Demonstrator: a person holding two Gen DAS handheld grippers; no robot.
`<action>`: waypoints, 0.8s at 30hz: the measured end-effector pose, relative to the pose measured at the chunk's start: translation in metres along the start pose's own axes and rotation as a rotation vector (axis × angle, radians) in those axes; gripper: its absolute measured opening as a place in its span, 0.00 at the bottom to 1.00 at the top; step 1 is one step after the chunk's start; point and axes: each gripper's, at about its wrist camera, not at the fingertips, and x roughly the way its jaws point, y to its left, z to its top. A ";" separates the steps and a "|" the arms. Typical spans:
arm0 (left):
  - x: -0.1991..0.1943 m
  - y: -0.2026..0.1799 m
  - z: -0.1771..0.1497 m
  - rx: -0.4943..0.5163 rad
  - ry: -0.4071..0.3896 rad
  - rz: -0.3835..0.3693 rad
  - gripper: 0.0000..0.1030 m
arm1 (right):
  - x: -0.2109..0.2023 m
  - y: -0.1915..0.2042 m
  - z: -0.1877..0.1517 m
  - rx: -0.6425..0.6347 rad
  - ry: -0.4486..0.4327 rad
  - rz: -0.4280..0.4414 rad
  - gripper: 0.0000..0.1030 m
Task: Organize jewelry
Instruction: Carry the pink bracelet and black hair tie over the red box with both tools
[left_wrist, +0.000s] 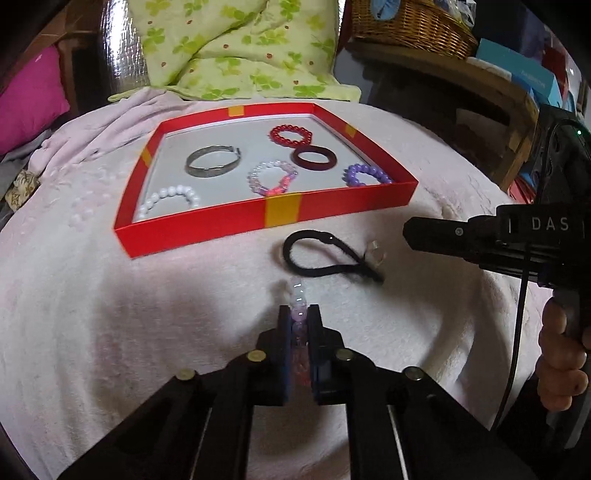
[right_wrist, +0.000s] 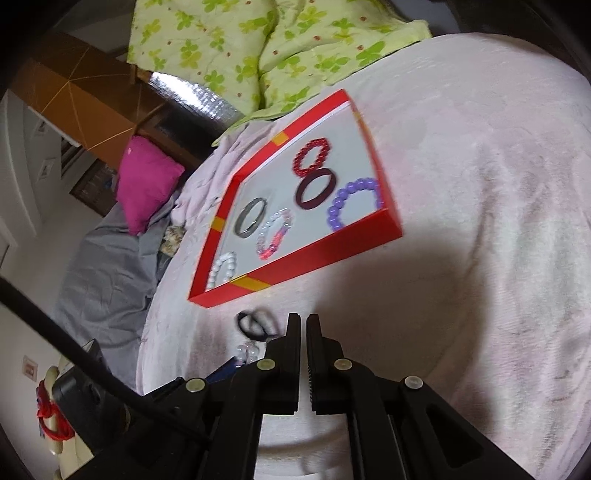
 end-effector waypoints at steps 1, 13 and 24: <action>-0.002 0.003 -0.001 0.000 -0.003 0.008 0.08 | 0.001 0.002 -0.001 -0.010 0.001 0.000 0.05; -0.040 0.026 -0.007 -0.049 -0.045 0.048 0.08 | 0.030 0.039 -0.012 -0.234 0.030 -0.164 0.50; -0.072 0.021 -0.009 -0.037 -0.079 0.060 0.08 | 0.016 0.051 -0.021 -0.328 -0.017 -0.225 0.06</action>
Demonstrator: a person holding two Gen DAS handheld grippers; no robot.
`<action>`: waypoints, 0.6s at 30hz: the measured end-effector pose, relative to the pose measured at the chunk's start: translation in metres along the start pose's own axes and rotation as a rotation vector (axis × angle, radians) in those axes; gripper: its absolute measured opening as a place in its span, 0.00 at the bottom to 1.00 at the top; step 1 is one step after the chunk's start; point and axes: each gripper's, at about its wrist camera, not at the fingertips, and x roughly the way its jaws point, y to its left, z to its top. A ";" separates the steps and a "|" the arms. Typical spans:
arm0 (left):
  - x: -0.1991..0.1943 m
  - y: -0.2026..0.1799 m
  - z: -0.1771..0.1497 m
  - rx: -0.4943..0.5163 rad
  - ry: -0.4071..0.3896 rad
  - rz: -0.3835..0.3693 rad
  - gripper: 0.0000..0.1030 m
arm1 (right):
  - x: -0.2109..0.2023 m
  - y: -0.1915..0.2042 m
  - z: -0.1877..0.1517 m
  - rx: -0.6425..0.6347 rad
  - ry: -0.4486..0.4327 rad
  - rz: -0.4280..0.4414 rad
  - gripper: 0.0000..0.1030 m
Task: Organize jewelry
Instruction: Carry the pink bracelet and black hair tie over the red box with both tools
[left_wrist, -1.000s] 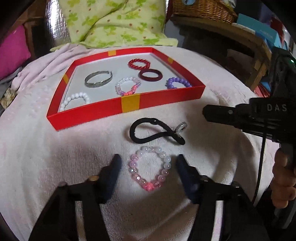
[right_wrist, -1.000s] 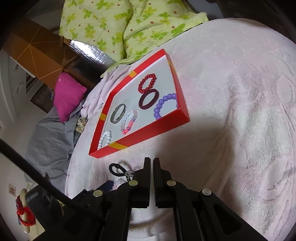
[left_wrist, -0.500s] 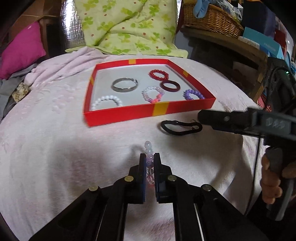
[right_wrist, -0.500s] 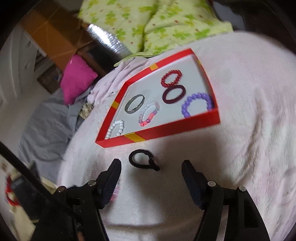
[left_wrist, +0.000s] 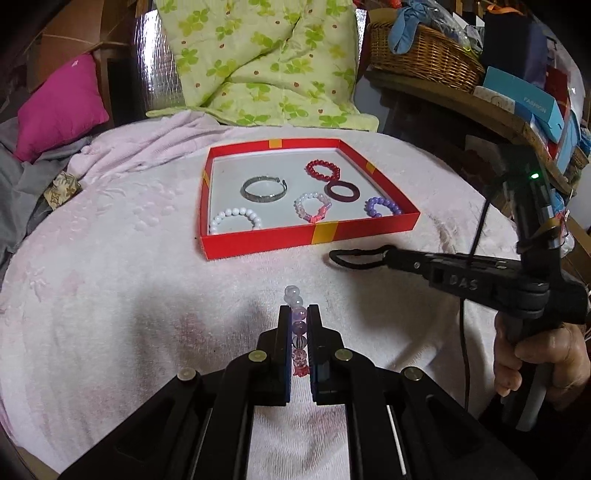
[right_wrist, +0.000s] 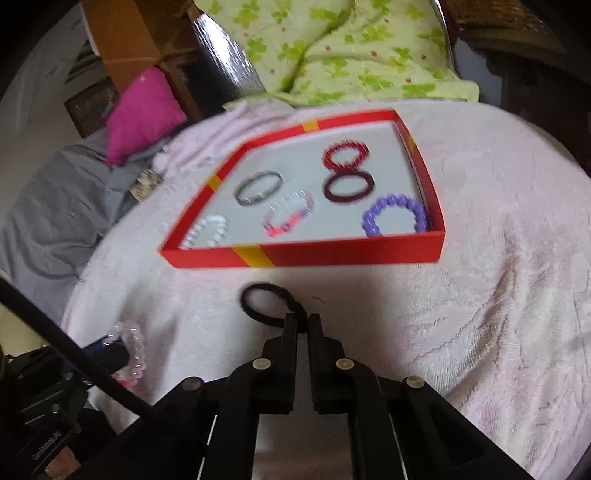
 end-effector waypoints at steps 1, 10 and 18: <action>-0.004 0.000 0.000 0.000 -0.004 0.000 0.08 | -0.008 0.000 0.000 0.007 -0.023 0.019 0.06; -0.020 -0.001 0.013 0.006 -0.045 0.009 0.08 | -0.059 -0.006 0.005 0.116 -0.191 0.107 0.06; -0.015 0.000 0.042 0.030 -0.061 0.032 0.08 | -0.066 -0.024 0.028 0.247 -0.273 0.097 0.06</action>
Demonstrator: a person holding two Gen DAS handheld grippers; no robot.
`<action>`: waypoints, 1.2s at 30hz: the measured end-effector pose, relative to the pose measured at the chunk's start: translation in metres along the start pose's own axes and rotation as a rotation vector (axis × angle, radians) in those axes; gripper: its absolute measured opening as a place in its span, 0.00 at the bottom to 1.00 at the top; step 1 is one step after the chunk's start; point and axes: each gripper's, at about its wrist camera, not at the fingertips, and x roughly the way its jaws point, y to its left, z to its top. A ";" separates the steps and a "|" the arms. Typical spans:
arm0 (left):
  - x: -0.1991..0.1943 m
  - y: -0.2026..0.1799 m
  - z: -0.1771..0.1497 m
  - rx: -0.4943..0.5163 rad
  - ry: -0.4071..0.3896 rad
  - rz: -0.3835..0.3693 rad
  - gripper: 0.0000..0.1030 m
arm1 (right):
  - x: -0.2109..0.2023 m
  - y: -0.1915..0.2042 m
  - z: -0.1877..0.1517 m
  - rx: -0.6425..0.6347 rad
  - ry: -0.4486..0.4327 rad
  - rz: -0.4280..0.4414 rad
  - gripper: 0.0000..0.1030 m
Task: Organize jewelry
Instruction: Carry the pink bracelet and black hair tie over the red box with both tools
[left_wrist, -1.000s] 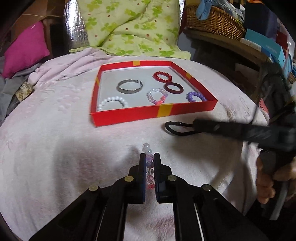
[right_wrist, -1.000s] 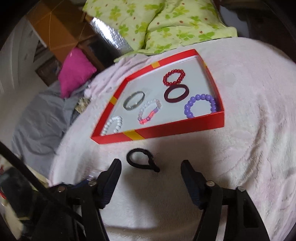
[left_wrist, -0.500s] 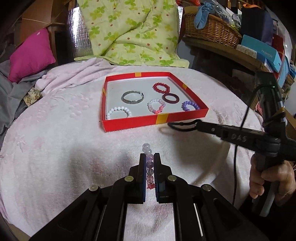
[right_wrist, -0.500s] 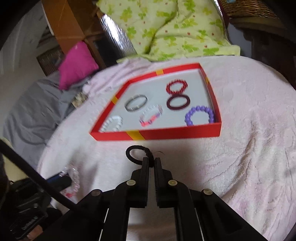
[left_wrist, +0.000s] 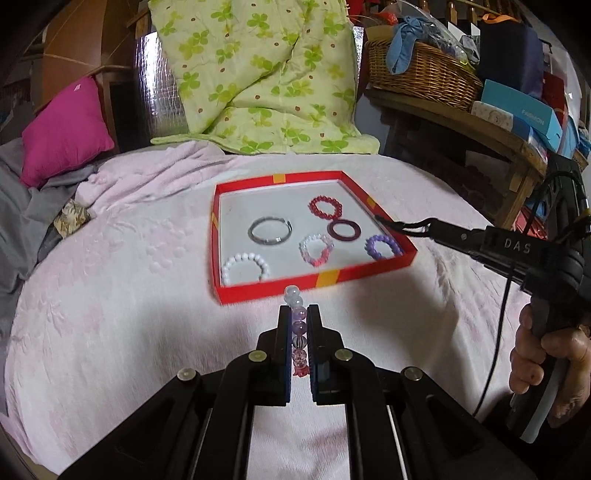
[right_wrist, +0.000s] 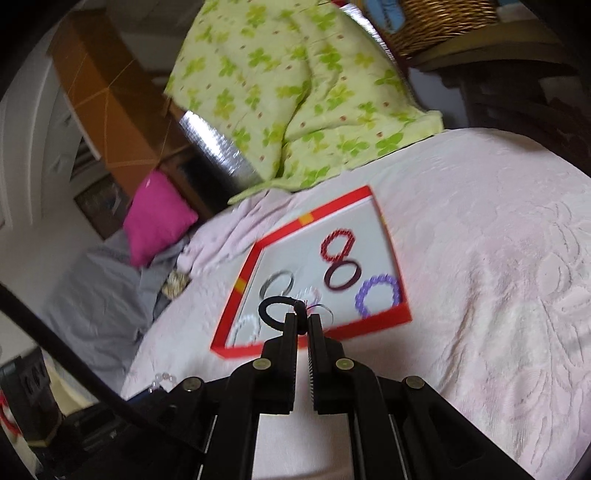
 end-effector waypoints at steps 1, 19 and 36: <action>0.002 0.000 0.005 0.006 -0.003 0.004 0.08 | 0.002 -0.002 0.005 0.016 -0.009 0.003 0.06; 0.077 -0.002 0.074 0.077 0.012 0.024 0.08 | 0.081 -0.021 0.039 0.087 0.057 -0.001 0.06; 0.134 0.000 0.053 0.062 0.132 -0.033 0.08 | 0.177 -0.014 0.058 0.040 0.217 -0.023 0.06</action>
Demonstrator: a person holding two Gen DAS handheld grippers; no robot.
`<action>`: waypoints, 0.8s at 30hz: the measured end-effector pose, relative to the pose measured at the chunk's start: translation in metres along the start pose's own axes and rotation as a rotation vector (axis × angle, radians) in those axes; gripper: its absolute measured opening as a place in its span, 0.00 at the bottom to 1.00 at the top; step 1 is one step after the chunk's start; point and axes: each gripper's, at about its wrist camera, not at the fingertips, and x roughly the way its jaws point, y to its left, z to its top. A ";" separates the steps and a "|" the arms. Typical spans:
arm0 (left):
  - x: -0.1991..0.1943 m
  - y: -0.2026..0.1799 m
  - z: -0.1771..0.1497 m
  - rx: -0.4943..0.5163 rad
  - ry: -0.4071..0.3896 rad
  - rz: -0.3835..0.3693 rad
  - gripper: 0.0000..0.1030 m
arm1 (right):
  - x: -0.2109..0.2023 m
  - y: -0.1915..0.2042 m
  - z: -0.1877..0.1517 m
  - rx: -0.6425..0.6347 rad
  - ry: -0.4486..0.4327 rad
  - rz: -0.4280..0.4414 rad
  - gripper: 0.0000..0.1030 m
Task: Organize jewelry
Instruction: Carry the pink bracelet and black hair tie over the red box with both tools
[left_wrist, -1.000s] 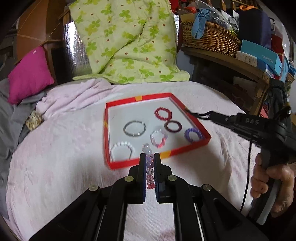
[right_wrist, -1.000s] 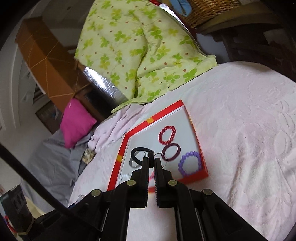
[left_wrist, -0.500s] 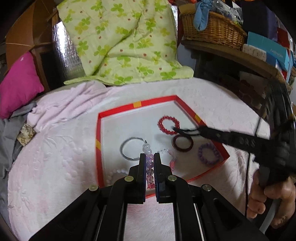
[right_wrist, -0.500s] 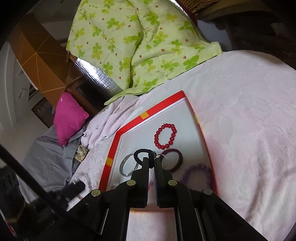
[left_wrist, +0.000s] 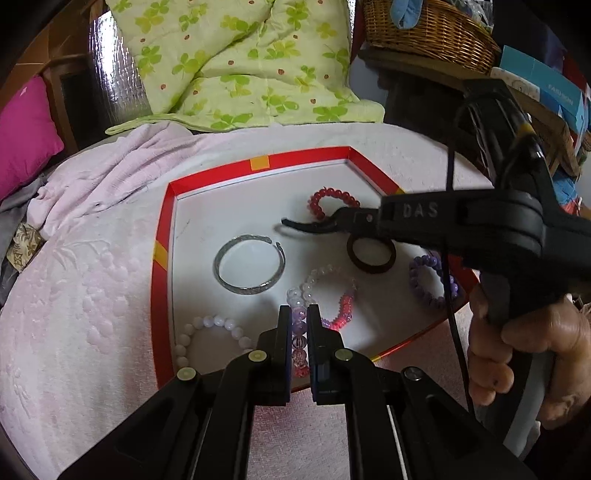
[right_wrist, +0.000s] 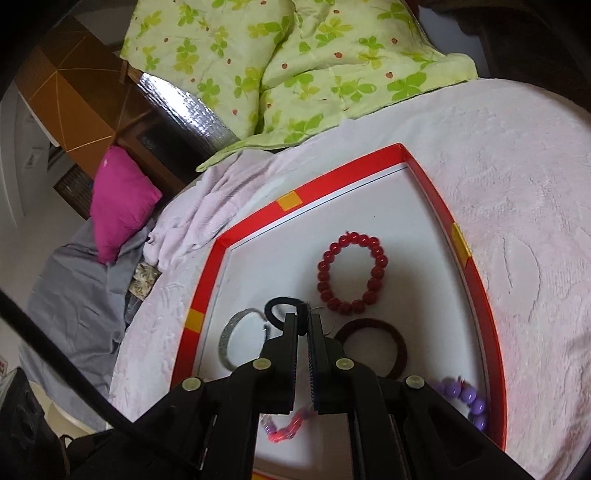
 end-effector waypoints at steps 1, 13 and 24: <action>0.001 -0.001 0.000 0.000 0.004 0.001 0.08 | 0.001 -0.002 0.001 0.007 0.000 0.002 0.06; 0.004 -0.003 -0.001 0.011 0.001 0.055 0.08 | 0.005 -0.001 0.003 -0.001 0.007 0.003 0.06; 0.010 -0.005 0.000 0.017 0.005 0.083 0.08 | 0.008 -0.001 0.003 -0.008 0.016 0.005 0.06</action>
